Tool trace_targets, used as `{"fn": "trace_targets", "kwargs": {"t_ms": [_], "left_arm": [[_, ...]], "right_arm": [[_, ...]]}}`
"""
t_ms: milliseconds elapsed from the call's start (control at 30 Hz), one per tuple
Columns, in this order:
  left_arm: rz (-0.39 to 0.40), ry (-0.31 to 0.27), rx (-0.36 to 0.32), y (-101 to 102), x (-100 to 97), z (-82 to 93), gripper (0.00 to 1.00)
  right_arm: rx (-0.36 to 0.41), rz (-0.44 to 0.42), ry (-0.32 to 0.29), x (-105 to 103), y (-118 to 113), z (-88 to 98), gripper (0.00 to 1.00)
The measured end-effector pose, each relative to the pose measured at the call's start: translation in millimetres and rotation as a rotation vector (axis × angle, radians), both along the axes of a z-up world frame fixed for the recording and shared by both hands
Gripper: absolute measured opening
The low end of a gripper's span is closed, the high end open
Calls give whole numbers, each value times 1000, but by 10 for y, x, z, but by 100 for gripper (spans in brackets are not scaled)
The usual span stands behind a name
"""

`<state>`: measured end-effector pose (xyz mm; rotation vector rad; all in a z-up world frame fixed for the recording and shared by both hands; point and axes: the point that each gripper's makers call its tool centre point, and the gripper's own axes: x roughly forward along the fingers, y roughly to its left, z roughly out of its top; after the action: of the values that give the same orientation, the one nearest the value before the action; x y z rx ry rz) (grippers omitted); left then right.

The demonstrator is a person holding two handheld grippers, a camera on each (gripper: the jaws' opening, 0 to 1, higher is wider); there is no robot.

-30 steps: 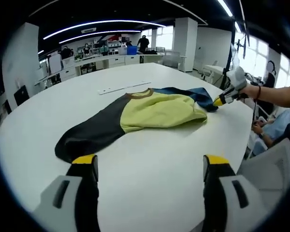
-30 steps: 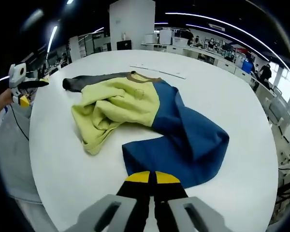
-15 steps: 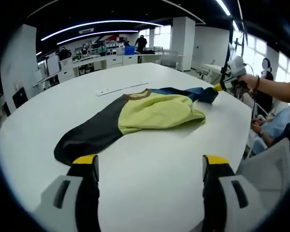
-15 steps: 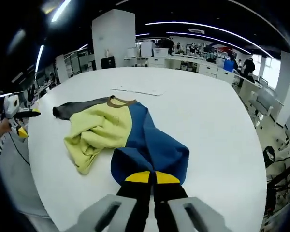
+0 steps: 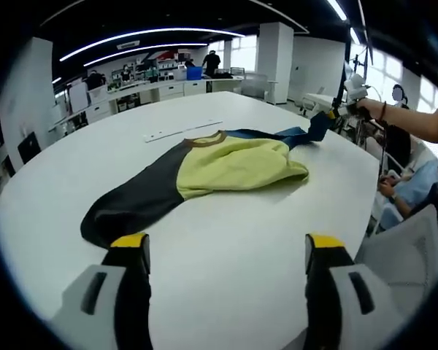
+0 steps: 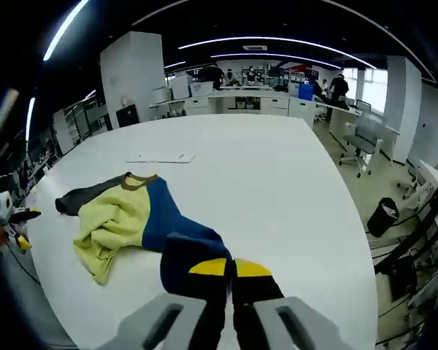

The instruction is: Fold the garment on the visible template until the final outline fits inside the template.

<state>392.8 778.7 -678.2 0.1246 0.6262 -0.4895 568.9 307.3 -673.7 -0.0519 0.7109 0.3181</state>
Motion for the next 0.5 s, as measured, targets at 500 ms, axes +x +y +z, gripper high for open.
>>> {"fn": "trace_targets", "kwargs": {"t_ms": [500], "left_arm": [[-17, 10, 11, -37, 12, -40, 84]], "right_arm": [[80, -295, 59, -119, -749, -79, 0]]}}
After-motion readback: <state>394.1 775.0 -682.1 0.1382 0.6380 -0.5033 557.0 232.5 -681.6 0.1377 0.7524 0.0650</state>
